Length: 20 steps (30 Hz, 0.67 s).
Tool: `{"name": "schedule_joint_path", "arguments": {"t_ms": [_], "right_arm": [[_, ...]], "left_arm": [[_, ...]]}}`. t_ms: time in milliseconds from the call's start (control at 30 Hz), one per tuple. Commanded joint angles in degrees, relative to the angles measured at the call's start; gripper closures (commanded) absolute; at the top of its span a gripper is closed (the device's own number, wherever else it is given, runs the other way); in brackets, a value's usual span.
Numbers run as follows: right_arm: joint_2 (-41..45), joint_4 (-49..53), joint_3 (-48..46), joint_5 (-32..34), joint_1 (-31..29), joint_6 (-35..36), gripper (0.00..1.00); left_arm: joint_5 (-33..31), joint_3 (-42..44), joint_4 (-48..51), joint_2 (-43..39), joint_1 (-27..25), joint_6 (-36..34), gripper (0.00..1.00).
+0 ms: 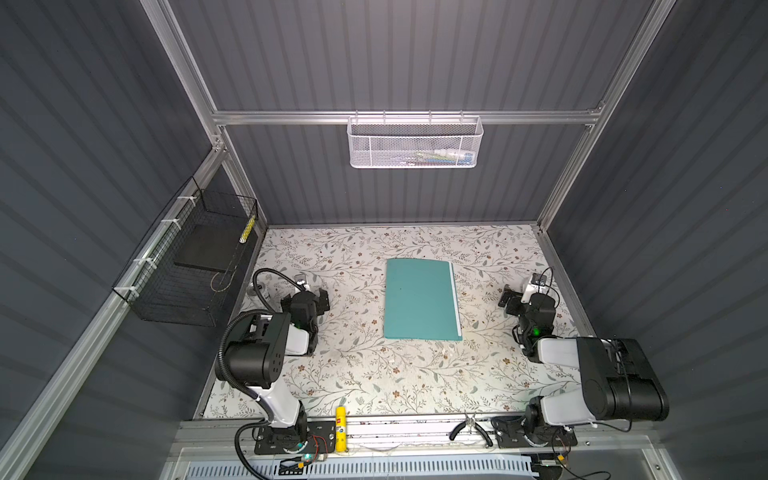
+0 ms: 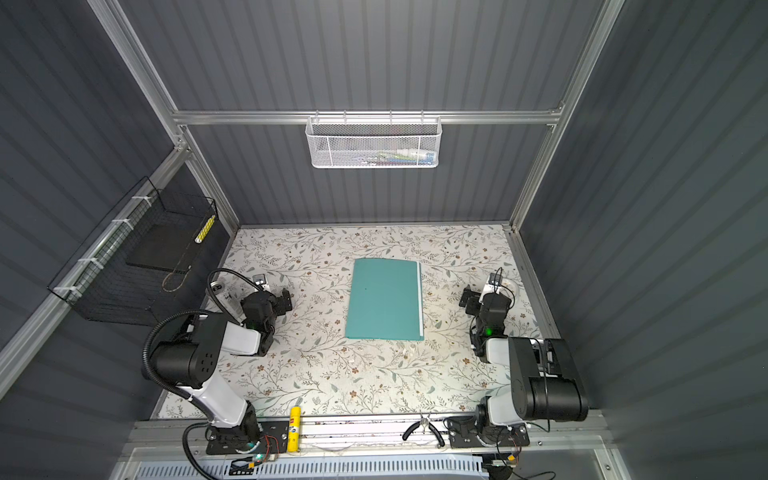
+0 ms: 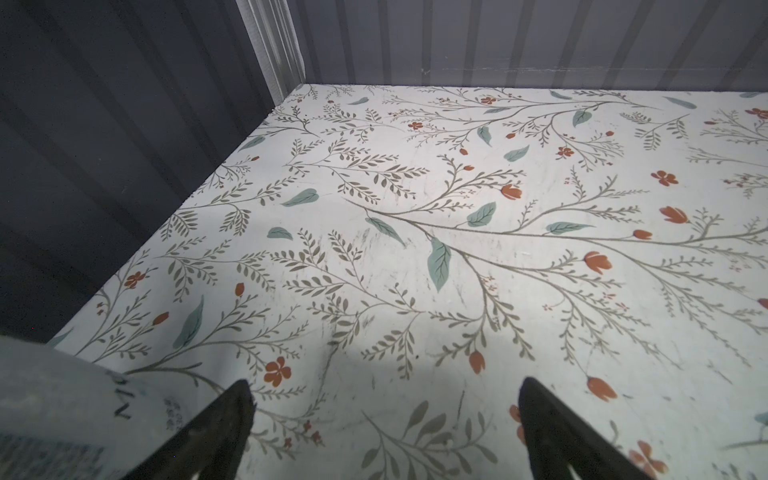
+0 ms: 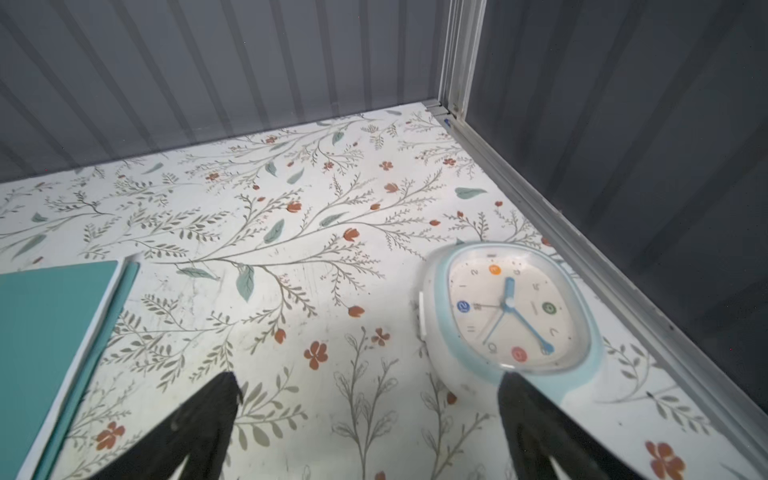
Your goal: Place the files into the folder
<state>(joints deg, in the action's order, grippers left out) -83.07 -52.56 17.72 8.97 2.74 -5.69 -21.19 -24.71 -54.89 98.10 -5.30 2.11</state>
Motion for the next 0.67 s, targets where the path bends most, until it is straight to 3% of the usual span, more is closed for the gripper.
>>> {"name": "schedule_joint_path", "arguments": {"t_ms": [0, 67, 633], "right_arm": [[-1.06, -7.12, -0.55, -1.12, -0.23, 1.21, 0.01], [0.17, -3.15, 0.42, -1.54, -0.46, 1.41, 0.01], [-0.52, -5.08, 0.06, -1.72, -0.45, 1.56, 0.01]], "left_arm": [[-0.96, -0.95, 0.09, 0.14, 0.03, 0.18, 0.0], [-0.96, -0.95, 0.14, 0.14, 0.03, 0.2, 0.0], [-0.12, -1.34, 0.59, 0.3, 0.03, -0.3, 0.0]]}}
